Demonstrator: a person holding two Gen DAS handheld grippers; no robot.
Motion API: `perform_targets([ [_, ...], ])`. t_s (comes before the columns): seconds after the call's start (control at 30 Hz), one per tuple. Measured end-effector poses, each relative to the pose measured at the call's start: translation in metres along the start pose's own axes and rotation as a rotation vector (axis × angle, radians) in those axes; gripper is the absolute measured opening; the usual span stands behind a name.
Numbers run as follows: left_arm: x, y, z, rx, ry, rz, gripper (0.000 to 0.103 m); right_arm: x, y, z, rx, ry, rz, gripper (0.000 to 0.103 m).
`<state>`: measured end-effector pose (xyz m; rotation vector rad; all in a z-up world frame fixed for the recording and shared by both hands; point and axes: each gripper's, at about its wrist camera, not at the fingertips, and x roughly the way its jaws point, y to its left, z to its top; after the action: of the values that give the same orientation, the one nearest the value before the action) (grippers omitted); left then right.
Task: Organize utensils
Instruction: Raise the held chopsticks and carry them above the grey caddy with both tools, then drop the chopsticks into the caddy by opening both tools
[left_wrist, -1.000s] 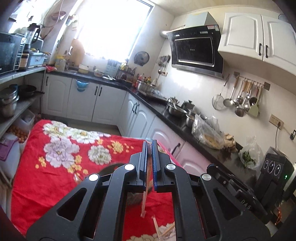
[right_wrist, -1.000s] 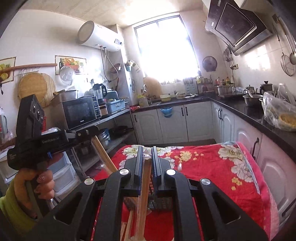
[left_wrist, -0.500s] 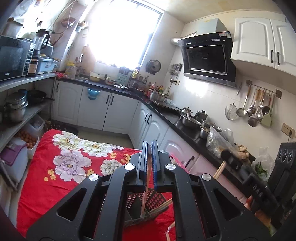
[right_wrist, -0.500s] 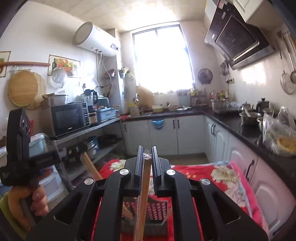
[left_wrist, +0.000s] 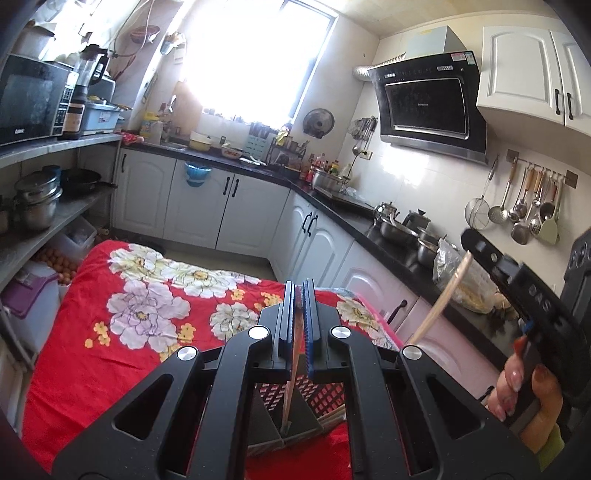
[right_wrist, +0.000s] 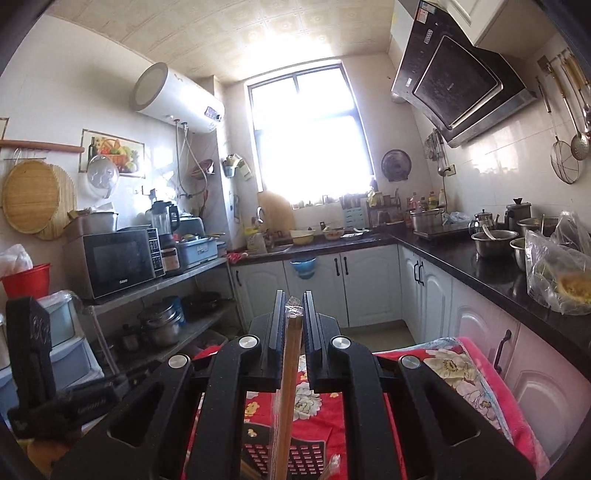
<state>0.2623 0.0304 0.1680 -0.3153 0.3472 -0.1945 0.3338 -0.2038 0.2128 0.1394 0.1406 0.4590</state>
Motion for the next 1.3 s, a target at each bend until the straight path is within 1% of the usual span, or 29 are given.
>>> perform_targets([
  [0.17,0.006,-0.001,-0.014,0.013,0.011,0.003,0.002,0.013,-0.005,-0.013,0.007,0.010,-0.007,0.009],
  [0.37,0.006,-0.006,-0.029,0.042,0.000,0.013,0.002,0.025,-0.003,-0.036,-0.003,0.024,-0.037,0.009],
  [0.53,0.004,-0.006,-0.037,0.063,-0.020,0.026,0.002,0.027,-0.004,-0.054,-0.002,0.007,-0.055,0.009],
  [0.83,0.006,0.000,-0.052,0.055,-0.004,0.038,0.002,0.021,-0.004,-0.085,-0.003,-0.034,-0.064,0.009],
  [1.03,0.008,0.004,-0.059,0.041,0.011,0.042,0.002,0.020,-0.009,-0.100,0.003,-0.006,-0.060,0.009],
  [1.3,0.007,0.007,-0.064,0.032,0.022,0.042,0.002,0.012,-0.015,-0.110,0.024,0.031,-0.048,0.010],
])
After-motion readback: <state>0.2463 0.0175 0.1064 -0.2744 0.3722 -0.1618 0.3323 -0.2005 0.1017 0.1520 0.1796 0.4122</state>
